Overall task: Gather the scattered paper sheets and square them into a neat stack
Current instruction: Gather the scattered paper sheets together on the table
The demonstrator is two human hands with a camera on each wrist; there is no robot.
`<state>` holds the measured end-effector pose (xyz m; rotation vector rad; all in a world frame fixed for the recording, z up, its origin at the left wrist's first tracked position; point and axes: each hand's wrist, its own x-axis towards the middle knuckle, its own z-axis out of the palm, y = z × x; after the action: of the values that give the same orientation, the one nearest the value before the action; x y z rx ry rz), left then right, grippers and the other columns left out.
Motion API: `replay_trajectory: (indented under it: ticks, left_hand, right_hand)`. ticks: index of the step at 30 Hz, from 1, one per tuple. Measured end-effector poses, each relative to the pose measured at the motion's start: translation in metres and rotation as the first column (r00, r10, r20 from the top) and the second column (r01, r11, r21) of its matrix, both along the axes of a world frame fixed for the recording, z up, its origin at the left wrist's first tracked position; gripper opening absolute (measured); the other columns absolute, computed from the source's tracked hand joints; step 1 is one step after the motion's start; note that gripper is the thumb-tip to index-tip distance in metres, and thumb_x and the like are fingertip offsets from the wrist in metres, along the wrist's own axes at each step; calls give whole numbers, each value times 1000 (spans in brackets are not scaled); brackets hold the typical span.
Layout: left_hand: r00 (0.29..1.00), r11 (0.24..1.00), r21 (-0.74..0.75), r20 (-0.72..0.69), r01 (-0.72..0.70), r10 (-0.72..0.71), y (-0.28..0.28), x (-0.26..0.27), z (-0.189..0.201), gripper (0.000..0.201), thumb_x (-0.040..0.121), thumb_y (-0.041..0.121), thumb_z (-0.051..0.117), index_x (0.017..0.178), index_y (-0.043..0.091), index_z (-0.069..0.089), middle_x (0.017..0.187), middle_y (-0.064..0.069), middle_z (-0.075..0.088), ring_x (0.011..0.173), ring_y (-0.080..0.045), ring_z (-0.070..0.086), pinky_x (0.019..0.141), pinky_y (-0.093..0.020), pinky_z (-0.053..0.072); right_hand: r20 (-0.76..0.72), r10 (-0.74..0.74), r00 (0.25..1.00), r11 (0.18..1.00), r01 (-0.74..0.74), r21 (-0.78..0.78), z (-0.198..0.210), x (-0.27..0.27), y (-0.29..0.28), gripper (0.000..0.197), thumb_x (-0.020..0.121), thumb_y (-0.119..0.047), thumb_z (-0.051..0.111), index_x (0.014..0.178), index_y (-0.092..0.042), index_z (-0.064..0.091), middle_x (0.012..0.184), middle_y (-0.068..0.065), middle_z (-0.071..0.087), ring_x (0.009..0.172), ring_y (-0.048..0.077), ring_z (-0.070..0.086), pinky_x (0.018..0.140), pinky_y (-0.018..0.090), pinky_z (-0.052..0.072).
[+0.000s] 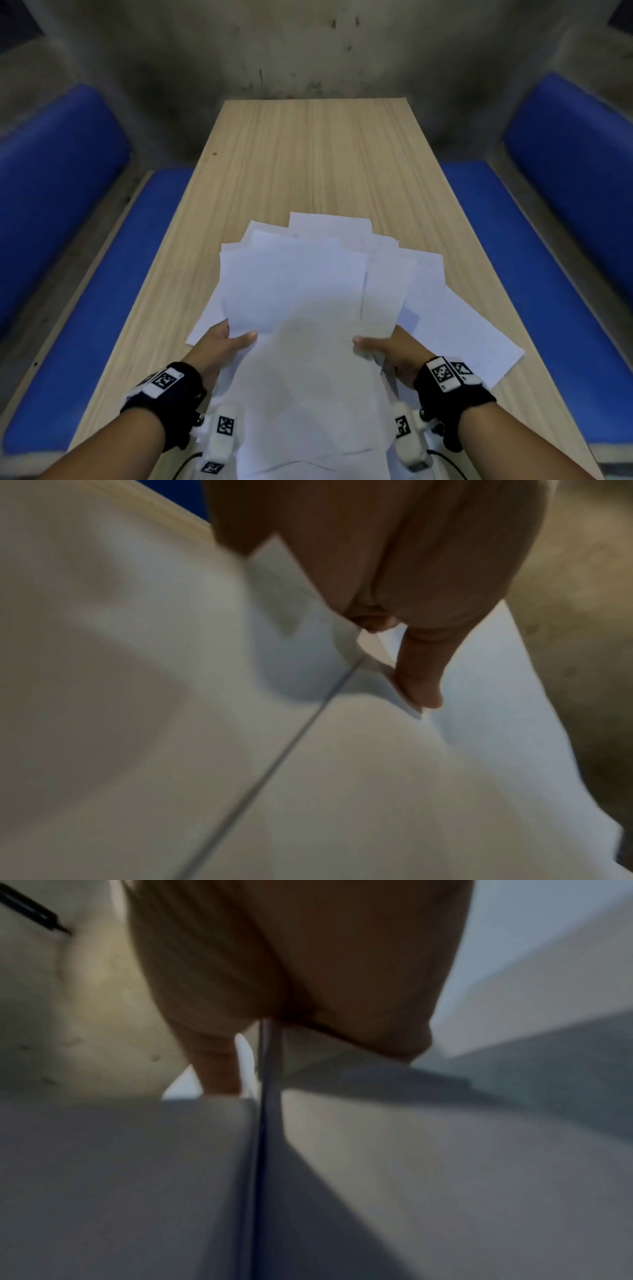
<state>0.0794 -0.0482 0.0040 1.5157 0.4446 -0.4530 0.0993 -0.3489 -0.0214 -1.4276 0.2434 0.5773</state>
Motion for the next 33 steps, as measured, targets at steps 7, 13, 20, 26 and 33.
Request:
replay_trajectory:
  ticks: [7,13,20,26,33]
  left_hand:
    - [996,997,-22,-46,-80,79,-4,12,5,107,76,40,75,147,45,-4,160,-2,15,148,-17,16,114,-44,20]
    - [984,988,0,-96,154,-153,-34,7,12,83,50,55,86,116,14,56,123,10,58,117,-16,55,97,-30,41]
    - [986,989,-53,-89,136,-140,-26,9,6,113,50,44,90,143,9,36,134,1,58,118,-24,60,97,-36,46]
    - [921,919,104,37,381,-387,-65,15,6,47,84,27,69,127,10,58,116,-6,71,107,-18,67,96,-39,52]
    - [999,539,842,-32,21,12,-48,45,-20,95,72,68,59,149,25,23,161,-8,9,148,-30,5,113,-58,13]
  right_hand:
    - [43,-70,997,975,59,214,7,-3,-14,57,40,-24,91,91,-5,72,92,15,77,87,31,73,82,40,58]
    - [-5,-160,987,983,160,88,-3,-9,-8,51,62,-10,85,109,-3,65,85,4,79,74,11,75,62,20,56]
    - [27,-241,970,966,238,97,6,-17,-26,41,71,-3,79,109,-12,66,89,-1,79,80,17,76,66,31,61]
    - [-39,-387,921,920,389,53,1,-44,-64,61,65,-13,83,122,-6,61,112,13,74,102,32,70,94,50,51]
    - [-153,-643,751,763,646,-34,-27,-65,-116,55,78,-3,71,131,0,54,126,22,62,113,42,60,103,62,39]
